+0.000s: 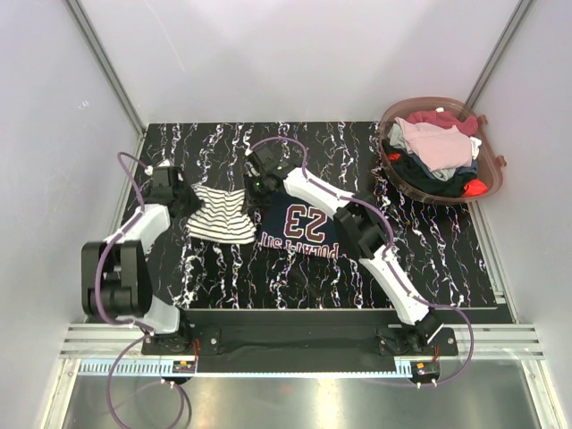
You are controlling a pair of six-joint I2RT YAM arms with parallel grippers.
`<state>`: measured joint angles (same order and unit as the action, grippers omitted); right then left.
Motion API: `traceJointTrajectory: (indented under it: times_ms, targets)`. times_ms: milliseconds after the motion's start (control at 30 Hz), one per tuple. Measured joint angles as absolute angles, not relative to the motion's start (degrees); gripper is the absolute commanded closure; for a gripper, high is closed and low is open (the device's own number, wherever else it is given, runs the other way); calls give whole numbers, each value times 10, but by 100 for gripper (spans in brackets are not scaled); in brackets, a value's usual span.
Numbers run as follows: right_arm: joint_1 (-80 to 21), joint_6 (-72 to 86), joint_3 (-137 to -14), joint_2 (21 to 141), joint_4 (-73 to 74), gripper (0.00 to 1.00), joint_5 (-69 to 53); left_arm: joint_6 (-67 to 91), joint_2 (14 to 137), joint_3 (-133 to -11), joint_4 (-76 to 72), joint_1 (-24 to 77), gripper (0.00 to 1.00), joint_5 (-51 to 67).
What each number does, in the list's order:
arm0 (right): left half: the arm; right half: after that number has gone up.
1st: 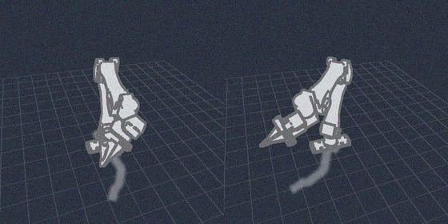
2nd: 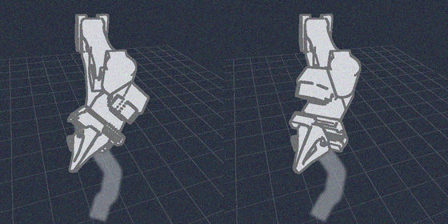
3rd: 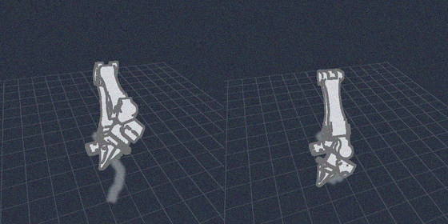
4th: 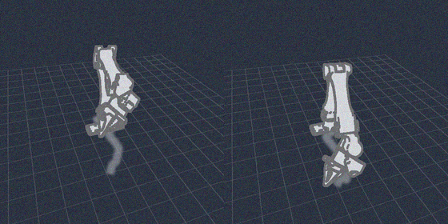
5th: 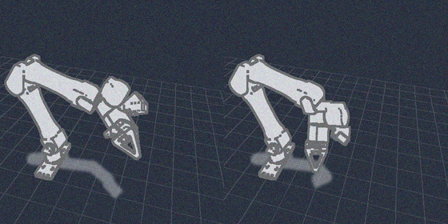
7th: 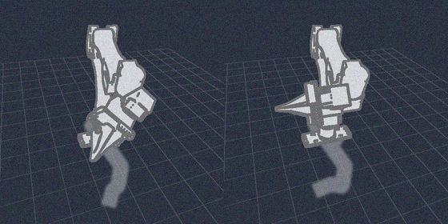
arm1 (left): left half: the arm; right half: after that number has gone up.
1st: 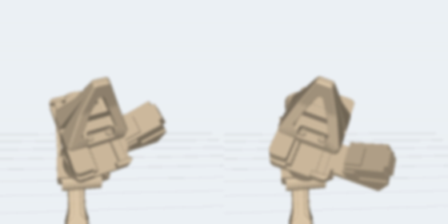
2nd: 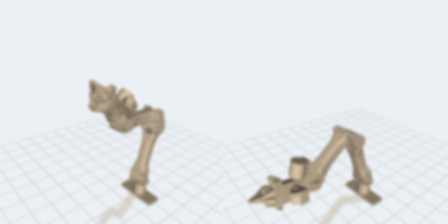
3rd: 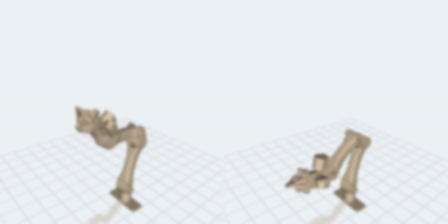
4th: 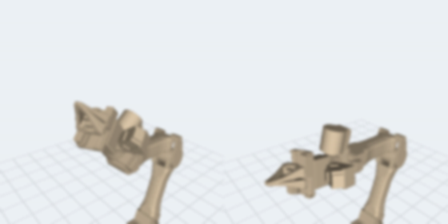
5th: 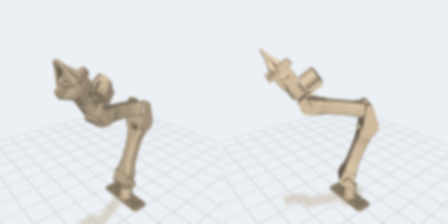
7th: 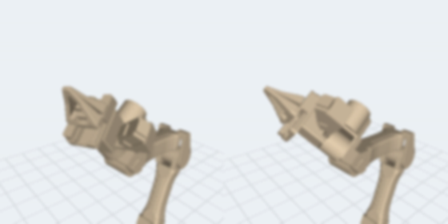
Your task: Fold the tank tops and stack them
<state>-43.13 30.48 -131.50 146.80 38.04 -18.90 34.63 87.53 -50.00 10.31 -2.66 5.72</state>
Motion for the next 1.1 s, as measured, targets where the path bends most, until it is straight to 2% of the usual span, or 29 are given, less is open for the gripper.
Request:
traceJointTrajectory:
  times_ms: [167,533,867,1100]
  targets:
    - [-437,309,-1290,1442,373,100,-185,350,811,-500,117,-9,100,53]
    - [-437,309,-1204,1311,365,100,-142,363,771,-503,154,29,100,45]
    - [-430,311,-997,1160,353,100,-83,379,774,-549,175,136,100,44]
    - [-397,316,-847,1056,335,100,-50,395,823,-579,165,220,100,43]
